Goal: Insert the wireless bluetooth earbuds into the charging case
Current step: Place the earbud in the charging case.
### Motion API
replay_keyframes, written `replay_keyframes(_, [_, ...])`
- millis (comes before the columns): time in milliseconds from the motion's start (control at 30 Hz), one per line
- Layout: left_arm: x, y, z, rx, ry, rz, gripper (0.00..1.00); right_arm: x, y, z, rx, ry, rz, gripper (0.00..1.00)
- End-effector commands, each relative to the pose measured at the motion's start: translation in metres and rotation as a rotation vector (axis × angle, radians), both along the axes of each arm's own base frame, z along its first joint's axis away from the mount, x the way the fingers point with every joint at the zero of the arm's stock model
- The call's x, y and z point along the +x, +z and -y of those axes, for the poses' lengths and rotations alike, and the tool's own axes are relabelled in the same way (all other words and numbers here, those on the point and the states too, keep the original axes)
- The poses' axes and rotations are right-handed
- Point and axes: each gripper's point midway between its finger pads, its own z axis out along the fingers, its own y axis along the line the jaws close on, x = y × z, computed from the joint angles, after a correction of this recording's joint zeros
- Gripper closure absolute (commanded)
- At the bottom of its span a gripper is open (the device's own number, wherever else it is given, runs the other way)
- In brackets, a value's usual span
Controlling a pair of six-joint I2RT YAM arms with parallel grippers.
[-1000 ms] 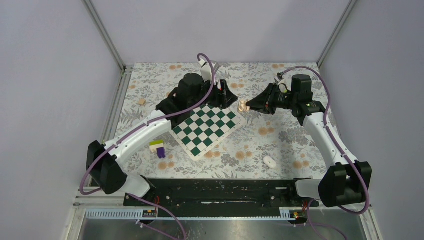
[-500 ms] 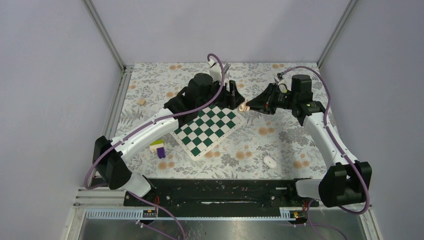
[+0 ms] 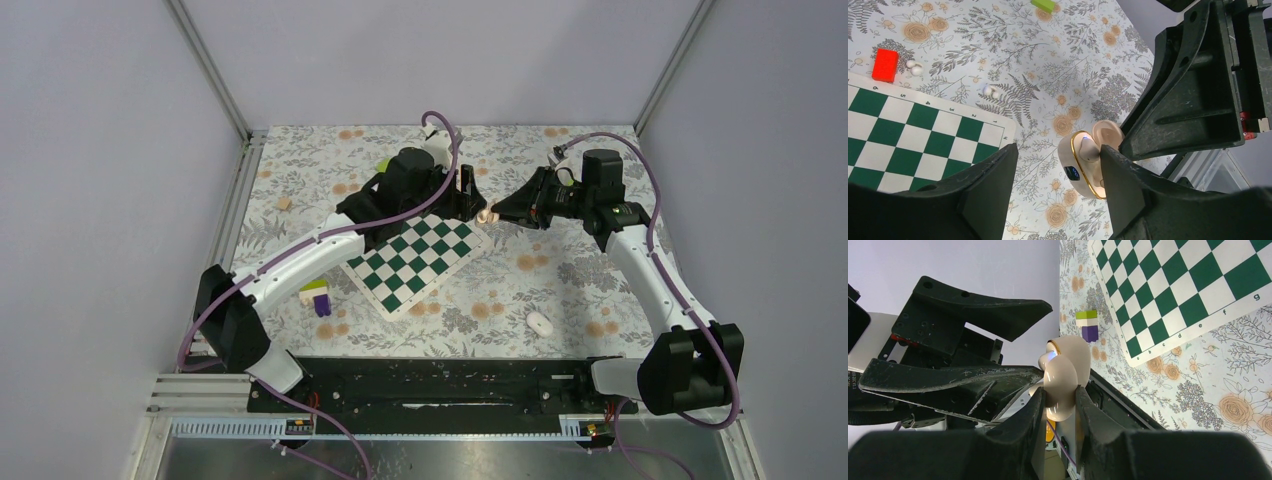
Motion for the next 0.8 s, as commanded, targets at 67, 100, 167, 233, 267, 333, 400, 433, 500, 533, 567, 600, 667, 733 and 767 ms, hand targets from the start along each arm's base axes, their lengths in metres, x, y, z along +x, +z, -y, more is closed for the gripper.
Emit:
replay_keyframes(67, [0.001, 0.033, -0.006, -0.030, 0.023, 0.077, 0.38, -0.008, 0.024, -0.005, 0.025, 0.043, 0.080, 1.00])
replay_keyframes(100, [0.002, 0.034, -0.007, -0.032, 0.031, 0.081, 0.38, -0.008, 0.024, -0.005, 0.024, 0.042, 0.080, 1.00])
replay_keyframes(167, [0.003, 0.039, -0.010, -0.039, 0.047, 0.092, 0.38, -0.008, 0.024, -0.005, 0.024, 0.042, 0.081, 1.00])
replay_keyframes(233, [0.006, 0.044, -0.013, -0.044, 0.070, 0.101, 0.38, -0.008, 0.025, -0.005, 0.025, 0.042, 0.082, 1.00])
replay_keyframes(267, [0.009, 0.047, -0.016, -0.045, 0.097, 0.108, 0.38, -0.008, 0.024, -0.005, 0.024, 0.042, 0.082, 1.00])
replay_keyframes(333, [0.012, 0.052, -0.021, -0.052, 0.127, 0.120, 0.37, -0.009, 0.025, -0.005, 0.024, 0.045, 0.082, 1.00])
replay_keyframes(400, [0.012, 0.056, -0.023, -0.063, 0.138, 0.129, 0.37, -0.009, 0.026, -0.005, 0.025, 0.045, 0.086, 1.00])
replay_keyframes(433, [0.011, 0.059, -0.023, -0.072, 0.135, 0.135, 0.37, -0.009, 0.025, -0.005, 0.025, 0.045, 0.084, 1.00])
replay_keyframes(500, [0.005, 0.063, -0.019, -0.091, 0.099, 0.144, 0.37, -0.009, 0.026, -0.005, 0.026, 0.044, 0.085, 1.00])
replay_keyframes(533, [0.002, 0.065, -0.017, -0.103, 0.077, 0.153, 0.37, -0.009, 0.025, -0.005, 0.025, 0.045, 0.084, 1.00])
replay_keyframes(567, [-0.001, 0.066, -0.016, -0.108, 0.062, 0.159, 0.36, -0.009, 0.026, -0.005, 0.025, 0.045, 0.086, 1.00])
replay_keyframes(600, [-0.006, 0.067, -0.013, -0.112, 0.034, 0.163, 0.35, -0.009, 0.024, -0.006, 0.025, 0.046, 0.082, 1.00])
replay_keyframes(667, [-0.012, 0.066, -0.010, -0.106, -0.001, 0.166, 0.31, -0.009, 0.024, -0.005, 0.024, 0.044, 0.080, 1.00])
replay_keyframes(733, [-0.015, 0.066, -0.008, -0.096, -0.021, 0.169, 0.29, -0.009, 0.023, -0.006, 0.024, 0.045, 0.078, 1.00])
replay_keyframes(767, [-0.017, 0.064, -0.007, -0.087, -0.030, 0.167, 0.29, -0.009, 0.024, -0.005, 0.024, 0.044, 0.081, 1.00])
